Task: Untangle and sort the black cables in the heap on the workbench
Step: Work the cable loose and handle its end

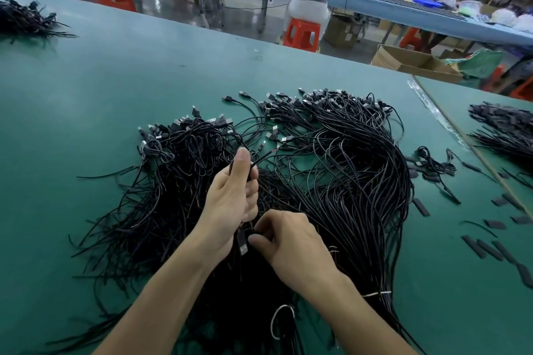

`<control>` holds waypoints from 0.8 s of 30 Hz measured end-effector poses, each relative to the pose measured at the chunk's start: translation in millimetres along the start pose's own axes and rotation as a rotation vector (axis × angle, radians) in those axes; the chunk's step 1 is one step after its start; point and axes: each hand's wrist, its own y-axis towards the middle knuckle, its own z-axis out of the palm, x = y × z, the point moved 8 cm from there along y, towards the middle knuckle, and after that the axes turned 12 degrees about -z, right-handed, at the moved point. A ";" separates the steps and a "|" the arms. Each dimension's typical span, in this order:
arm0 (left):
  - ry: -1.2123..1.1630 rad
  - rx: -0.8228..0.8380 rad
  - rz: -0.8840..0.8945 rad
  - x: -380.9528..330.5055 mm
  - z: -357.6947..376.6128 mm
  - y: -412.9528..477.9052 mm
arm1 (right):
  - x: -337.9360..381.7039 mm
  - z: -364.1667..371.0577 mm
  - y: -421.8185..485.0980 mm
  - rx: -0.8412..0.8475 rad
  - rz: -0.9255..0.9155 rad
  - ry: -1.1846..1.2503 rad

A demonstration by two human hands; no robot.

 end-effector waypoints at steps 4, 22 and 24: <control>-0.038 0.011 0.017 -4.3 2.9 -3.3 | -4.4 5.5 4.4 0.015 0.076 0.076; 0.173 0.055 -0.009 -5.5 9.4 -7.2 | 1.3 -76.5 -11.4 -0.638 0.000 0.290; 0.256 0.084 0.002 -4.3 15.0 -8.9 | 1.8 -88.6 -12.2 -0.707 0.005 0.493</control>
